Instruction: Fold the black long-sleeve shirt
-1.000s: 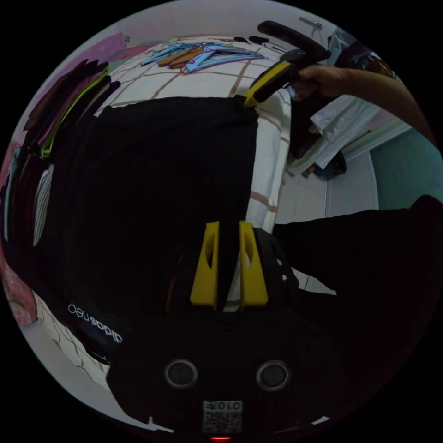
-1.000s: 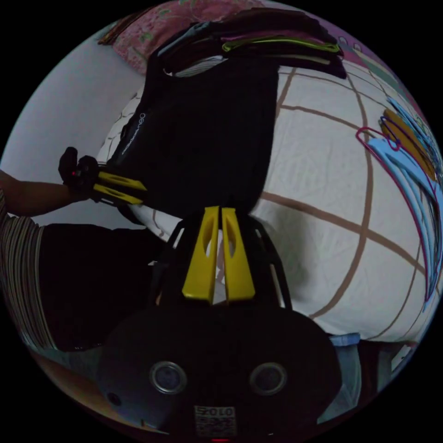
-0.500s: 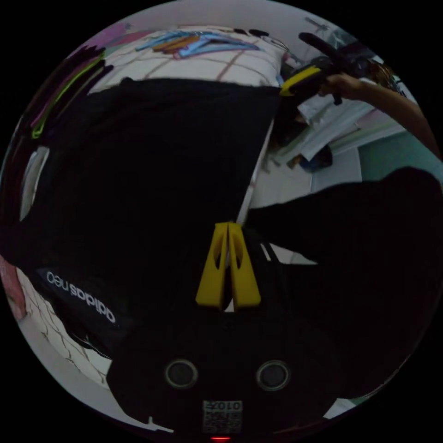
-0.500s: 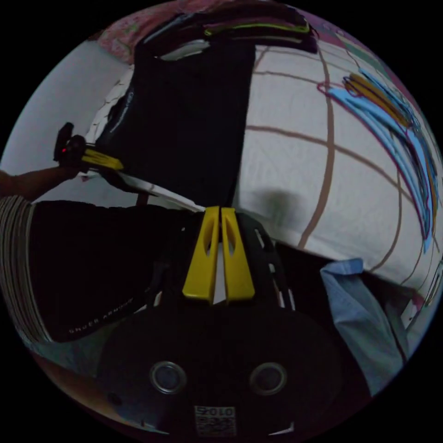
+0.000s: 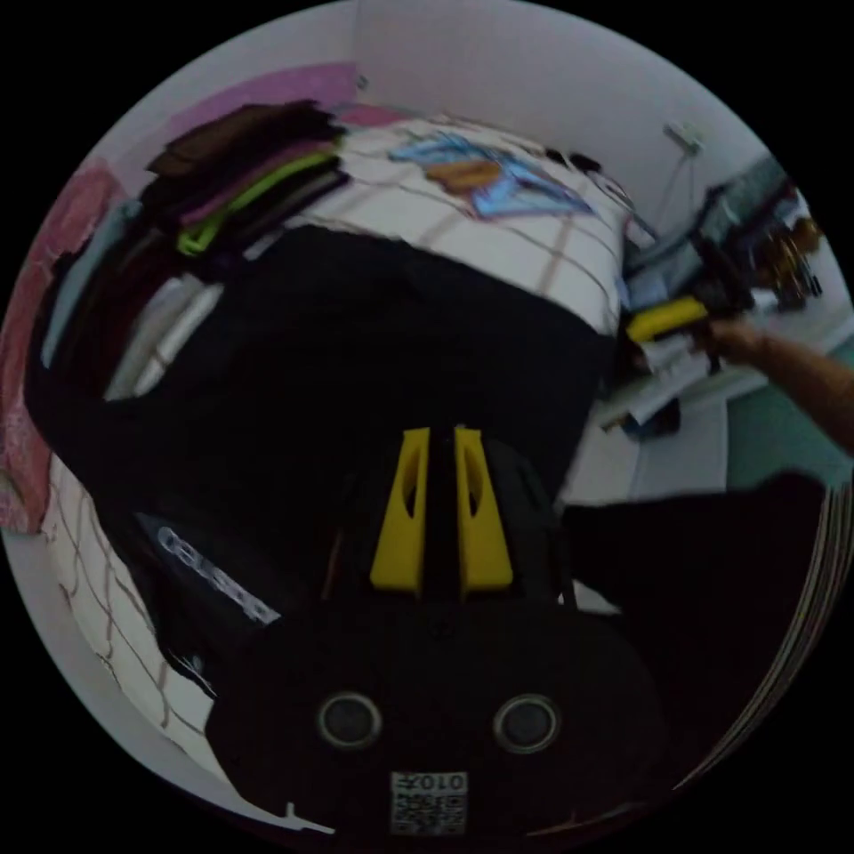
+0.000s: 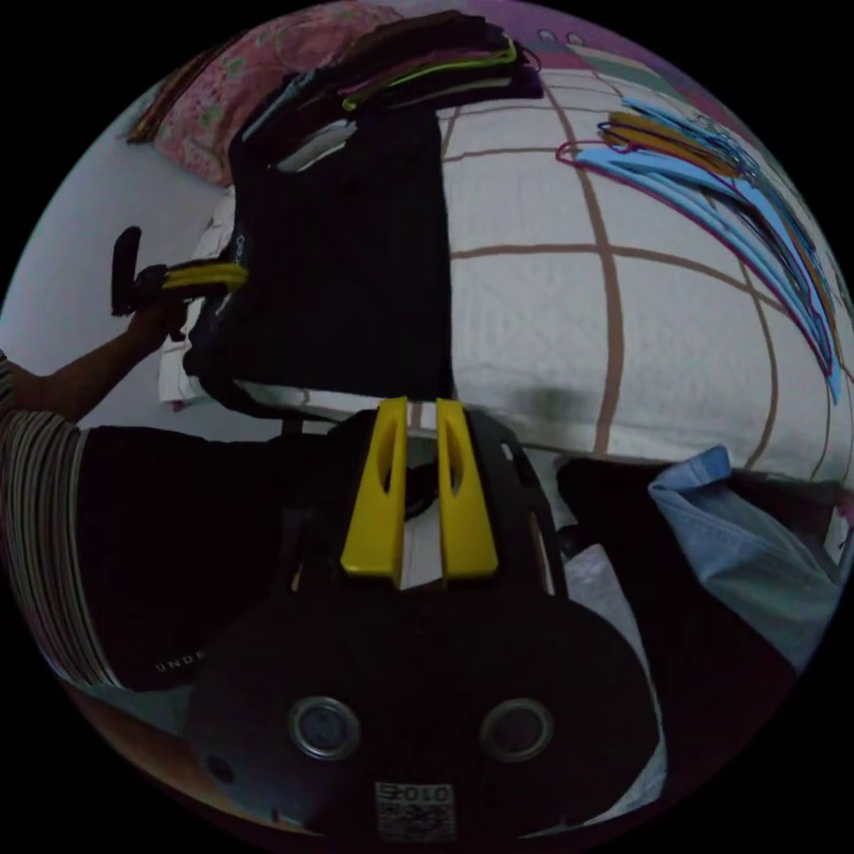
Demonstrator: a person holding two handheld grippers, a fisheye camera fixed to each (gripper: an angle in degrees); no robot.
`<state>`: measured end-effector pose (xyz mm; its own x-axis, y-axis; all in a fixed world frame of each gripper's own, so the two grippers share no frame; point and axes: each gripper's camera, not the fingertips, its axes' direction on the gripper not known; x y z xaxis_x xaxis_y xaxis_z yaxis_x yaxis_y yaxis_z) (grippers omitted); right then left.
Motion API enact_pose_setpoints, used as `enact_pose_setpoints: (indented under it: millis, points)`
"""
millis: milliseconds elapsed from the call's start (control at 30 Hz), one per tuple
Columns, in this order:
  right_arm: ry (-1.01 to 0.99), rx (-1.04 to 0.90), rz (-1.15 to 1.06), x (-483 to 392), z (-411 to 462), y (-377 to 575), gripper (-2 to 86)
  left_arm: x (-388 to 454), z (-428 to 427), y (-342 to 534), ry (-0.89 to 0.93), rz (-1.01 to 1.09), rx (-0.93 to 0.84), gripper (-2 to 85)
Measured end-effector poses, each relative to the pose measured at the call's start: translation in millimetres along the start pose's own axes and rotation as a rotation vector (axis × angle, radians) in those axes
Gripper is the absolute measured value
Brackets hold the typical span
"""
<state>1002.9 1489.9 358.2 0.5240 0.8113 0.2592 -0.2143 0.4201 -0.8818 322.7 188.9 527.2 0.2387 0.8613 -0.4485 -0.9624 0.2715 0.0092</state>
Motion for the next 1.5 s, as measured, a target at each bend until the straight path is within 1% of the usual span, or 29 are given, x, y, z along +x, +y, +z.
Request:
enact_pose_setpoints:
  millis: [67, 200, 267, 367, 467, 600, 633, 733, 800, 867, 900, 1100, 1200, 1233, 1267, 1367, 1500]
  points:
    - [0.002, 0.024, 0.003, 0, 3, 2, 6.1, -28, -4, -49, -0.055, -0.010, 0.046, 6.4]
    - [0.030, 0.056, 0.038, 2, 20, 13, 6.7, -60, 0, -132, -0.146, -0.001, 0.074, 8.0]
    - [0.045, 0.073, 0.068, 5, 28, 19, 6.7, -73, 14, -182, -0.242, 0.042, 0.035, 9.1]
    - [0.052, 0.125, 0.112, 9, 34, 28, 6.7, -84, 36, -230, -0.284, 0.101, -0.022, 10.1]
    - [0.052, 0.172, 0.110, 8, 38, 34, 6.7, -86, 56, -261, -0.274, 0.183, -0.075, 10.4]
    - [0.062, 0.146, 0.094, 6, 53, 39, 6.5, -74, 80, -285, -0.218, 0.305, -0.168, 10.4]
    - [0.056, 0.148, 0.101, 6, 57, 41, 6.3, -69, 89, -290, -0.216, 0.338, -0.214, 10.1]
    - [0.072, 0.137, 0.106, 5, 66, 41, 5.5, -61, 96, -296, -0.216, 0.353, -0.244, 8.8]
    - [0.094, 0.116, 0.097, 3, 71, 40, 4.6, -58, 89, -297, -0.205, 0.342, -0.217, 8.0]
    - [0.111, 0.099, 0.084, 1, 74, 39, 3.7, -55, 69, -295, -0.193, 0.329, -0.135, 7.1]
    - [0.109, 0.097, 0.076, 0, 74, 39, 3.4, -55, 63, -294, -0.180, 0.322, -0.124, 6.9]
    - [0.131, 0.073, 0.018, -12, 77, 43, 2.8, -62, -8, -295, -0.116, 0.214, 0.020, 5.7]
    - [0.140, 0.116, 0.026, -16, 70, 50, 2.6, -48, -38, -304, -0.197, 0.203, 0.085, 5.3]
    - [0.140, 0.145, 0.043, -17, 67, 52, 2.6, -38, -44, -309, -0.253, 0.214, 0.095, 5.3]
    - [0.141, 0.161, 0.051, -17, 66, 52, 2.6, -26, -44, -312, -0.349, 0.223, 0.098, 5.3]
    - [0.124, 0.203, 0.098, -17, 69, 51, 2.7, -2, -19, -314, -0.530, 0.270, 0.059, 5.2]
    - [0.117, 0.141, 0.114, -22, 97, 39, 2.8, 21, 15, -299, -0.678, 0.308, 0.083, 5.5]
